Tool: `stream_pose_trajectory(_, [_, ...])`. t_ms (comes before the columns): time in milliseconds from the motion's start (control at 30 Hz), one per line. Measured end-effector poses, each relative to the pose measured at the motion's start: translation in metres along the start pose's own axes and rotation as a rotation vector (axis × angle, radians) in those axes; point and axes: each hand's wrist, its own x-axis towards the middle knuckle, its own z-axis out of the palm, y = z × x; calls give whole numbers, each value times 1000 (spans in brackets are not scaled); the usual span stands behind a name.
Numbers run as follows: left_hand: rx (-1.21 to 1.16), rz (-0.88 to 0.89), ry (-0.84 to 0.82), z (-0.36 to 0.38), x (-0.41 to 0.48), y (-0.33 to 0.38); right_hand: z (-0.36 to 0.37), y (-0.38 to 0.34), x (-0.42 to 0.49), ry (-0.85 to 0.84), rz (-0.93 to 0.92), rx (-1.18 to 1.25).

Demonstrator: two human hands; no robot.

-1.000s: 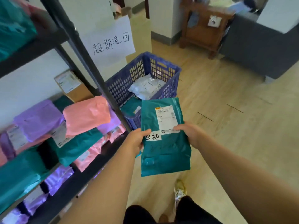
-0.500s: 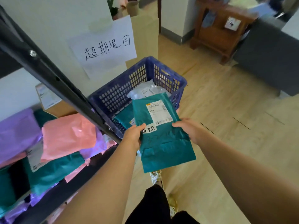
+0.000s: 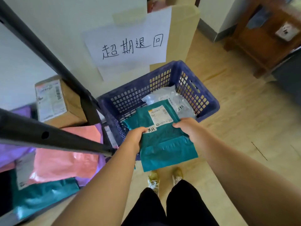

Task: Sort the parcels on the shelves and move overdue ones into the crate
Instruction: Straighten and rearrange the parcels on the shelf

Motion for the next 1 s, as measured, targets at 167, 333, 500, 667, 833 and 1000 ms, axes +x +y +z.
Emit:
stream_pose_trajectory(167, [-24,-38,118,-6,31,6,17,-32,46,-115,-21,-181])
stream_pose_trajectory(333, [-4,-17,277,-8,72,2,39,-54,89,-202,-15,-326])
stream_pose_trajectory(500, [115,49,408,-7,131,-1,57,-61,143,-302,-90,-473])
stream_pose_trajectory(667, [182,73,505,-9,181,-8,81,-47,190,-357,-72,-593])
stream_pose_trajectory(833, [334,-38,544,-14,216,-24,103,-18,220,-358,-128,-756])
stream_pose_trajectory(1000, [458,-131,425,-12,235,-28,116,-4,236,-328,-190,-974])
